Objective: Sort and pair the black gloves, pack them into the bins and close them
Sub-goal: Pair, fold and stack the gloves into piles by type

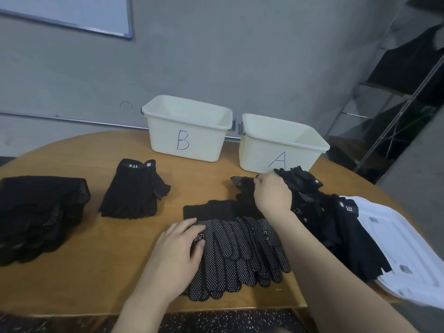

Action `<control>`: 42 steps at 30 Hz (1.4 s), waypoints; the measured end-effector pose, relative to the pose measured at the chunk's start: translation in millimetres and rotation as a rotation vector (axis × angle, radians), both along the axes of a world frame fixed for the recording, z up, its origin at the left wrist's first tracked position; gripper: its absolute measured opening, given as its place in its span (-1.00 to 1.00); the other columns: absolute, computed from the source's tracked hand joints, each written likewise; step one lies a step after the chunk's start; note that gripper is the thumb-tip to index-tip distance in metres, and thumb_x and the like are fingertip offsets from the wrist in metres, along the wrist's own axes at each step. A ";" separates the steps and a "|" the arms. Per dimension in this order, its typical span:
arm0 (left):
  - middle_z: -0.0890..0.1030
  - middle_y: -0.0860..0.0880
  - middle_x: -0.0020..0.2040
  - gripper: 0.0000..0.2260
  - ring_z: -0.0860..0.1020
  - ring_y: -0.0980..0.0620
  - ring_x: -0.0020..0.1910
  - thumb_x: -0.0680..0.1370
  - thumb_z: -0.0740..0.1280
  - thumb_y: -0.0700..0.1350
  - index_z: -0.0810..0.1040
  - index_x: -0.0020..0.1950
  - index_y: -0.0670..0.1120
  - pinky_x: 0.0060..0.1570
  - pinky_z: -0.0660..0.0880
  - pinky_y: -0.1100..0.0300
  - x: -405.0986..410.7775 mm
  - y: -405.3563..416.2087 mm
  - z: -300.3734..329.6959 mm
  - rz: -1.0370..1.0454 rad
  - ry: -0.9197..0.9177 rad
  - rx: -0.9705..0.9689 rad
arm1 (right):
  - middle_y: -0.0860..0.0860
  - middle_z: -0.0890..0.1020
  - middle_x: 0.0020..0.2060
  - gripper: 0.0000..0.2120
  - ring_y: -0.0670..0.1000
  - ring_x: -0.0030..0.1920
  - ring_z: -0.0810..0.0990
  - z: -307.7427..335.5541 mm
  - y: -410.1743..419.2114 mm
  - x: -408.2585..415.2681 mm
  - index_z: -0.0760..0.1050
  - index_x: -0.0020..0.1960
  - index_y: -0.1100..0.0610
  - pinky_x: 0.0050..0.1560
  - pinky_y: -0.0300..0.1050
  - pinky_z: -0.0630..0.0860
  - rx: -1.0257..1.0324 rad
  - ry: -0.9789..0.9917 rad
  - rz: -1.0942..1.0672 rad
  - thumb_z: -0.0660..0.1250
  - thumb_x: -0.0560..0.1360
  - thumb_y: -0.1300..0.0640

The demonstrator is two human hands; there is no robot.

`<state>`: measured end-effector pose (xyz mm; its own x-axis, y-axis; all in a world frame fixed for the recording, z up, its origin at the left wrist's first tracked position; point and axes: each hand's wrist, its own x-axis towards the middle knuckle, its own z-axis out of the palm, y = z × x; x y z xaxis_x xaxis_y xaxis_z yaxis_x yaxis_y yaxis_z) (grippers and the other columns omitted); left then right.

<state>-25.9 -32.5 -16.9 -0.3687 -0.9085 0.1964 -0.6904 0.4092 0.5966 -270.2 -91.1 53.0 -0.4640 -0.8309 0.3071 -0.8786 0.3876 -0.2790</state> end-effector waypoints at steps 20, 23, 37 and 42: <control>0.41 0.32 0.44 -0.42 0.42 0.33 0.38 0.50 0.19 0.52 0.23 0.48 0.43 0.31 0.38 0.30 30.9 34.4 38.5 0.105 0.565 -0.097 | -0.03 0.56 -0.43 -0.72 -0.15 -0.41 0.46 107.8 65.2 69.1 0.56 -0.16 0.16 -0.33 -0.23 0.38 -0.167 -0.477 0.772 0.35 0.64 0.00; 0.46 0.35 0.41 -0.41 0.46 0.32 0.37 0.46 0.28 0.52 0.26 0.46 0.46 0.28 0.43 0.30 35.7 44.9 44.4 0.081 0.615 -0.078 | 0.18 0.66 -0.26 -0.72 -0.08 -0.30 0.53 93.3 85.6 85.0 0.61 -0.14 0.19 -0.23 -0.10 0.45 -0.112 -0.565 0.836 0.39 0.61 -0.01; 0.73 0.02 -0.14 -0.81 0.69 -0.07 -0.07 0.67 0.33 -0.15 0.72 -0.05 -0.02 -0.05 0.61 -0.14 53.2 21.9 34.4 0.286 0.784 0.159 | -0.21 0.62 0.26 -0.40 -0.12 0.29 0.58 -3.9 86.3 85.3 0.52 0.32 -0.24 0.32 -0.03 0.53 0.163 -0.741 0.920 0.53 0.33 -0.34; 0.71 -0.13 -0.21 -0.75 0.64 -0.06 -0.20 0.67 0.33 -0.17 0.70 -0.17 -0.08 -0.26 0.53 0.02 51.3 17.1 32.7 0.331 0.869 0.234 | -0.43 0.46 0.35 -0.18 -0.34 0.38 0.41 -13.0 74.7 90.0 0.31 0.44 -0.41 0.35 -0.29 0.38 0.246 -0.560 1.002 0.57 0.26 -0.39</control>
<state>25.5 -15.4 15.8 0.1029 -0.9914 0.0803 -0.0274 0.0778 0.9966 -180.1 -16.5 40.0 0.4122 -0.9099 0.0477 -0.5997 -0.3104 -0.7376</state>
